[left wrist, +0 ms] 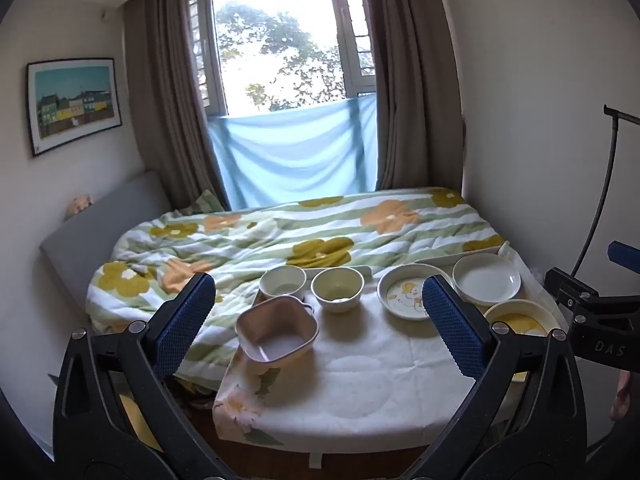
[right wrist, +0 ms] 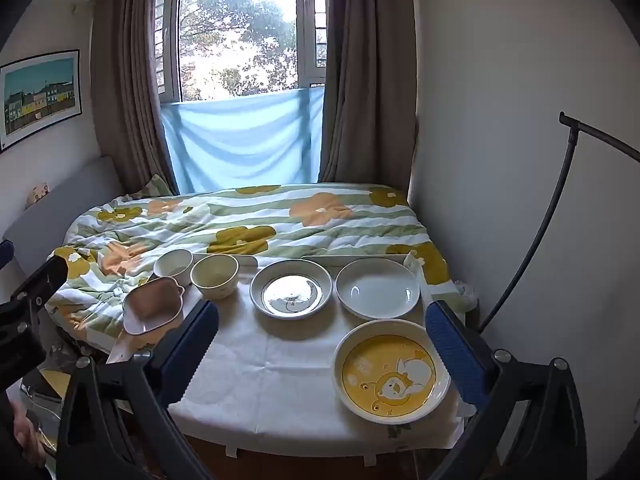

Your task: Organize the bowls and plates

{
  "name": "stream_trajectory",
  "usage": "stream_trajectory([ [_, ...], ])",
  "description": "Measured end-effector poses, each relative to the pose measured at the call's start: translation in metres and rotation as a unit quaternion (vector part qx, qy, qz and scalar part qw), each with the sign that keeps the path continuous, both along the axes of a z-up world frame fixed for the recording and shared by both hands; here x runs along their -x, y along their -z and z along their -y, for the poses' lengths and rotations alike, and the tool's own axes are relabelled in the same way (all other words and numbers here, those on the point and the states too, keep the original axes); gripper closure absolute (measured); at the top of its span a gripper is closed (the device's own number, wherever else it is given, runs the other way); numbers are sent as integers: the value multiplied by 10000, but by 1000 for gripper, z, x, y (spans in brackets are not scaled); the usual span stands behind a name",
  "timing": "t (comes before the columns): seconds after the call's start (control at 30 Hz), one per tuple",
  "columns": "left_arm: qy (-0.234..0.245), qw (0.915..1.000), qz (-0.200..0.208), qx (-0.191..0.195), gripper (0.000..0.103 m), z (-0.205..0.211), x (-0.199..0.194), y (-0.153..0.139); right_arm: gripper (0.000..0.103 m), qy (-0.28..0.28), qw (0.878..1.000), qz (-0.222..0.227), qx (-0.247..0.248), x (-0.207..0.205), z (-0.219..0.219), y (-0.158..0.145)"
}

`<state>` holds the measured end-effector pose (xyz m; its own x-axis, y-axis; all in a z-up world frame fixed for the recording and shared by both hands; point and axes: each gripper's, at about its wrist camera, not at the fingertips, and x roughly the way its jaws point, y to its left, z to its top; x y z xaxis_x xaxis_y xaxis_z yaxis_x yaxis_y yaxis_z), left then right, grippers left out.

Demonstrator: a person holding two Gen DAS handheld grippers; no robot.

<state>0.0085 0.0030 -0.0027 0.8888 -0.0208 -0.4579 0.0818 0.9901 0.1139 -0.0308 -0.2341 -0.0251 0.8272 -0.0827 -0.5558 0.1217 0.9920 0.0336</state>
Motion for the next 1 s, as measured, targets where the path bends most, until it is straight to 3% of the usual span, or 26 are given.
stream_trajectory([
  [0.03,4,9991,391,-185,0,3,7,-1,0,3,10000,3,13,0,0,0],
  [0.07,5,9989,438,-187,0,3,10,-2,0,6,10000,0,25,0,0,-1],
  [1.0,-38,9991,407,100,0,3,4,-6,0,51,9999,115,86,-10,6,-1],
])
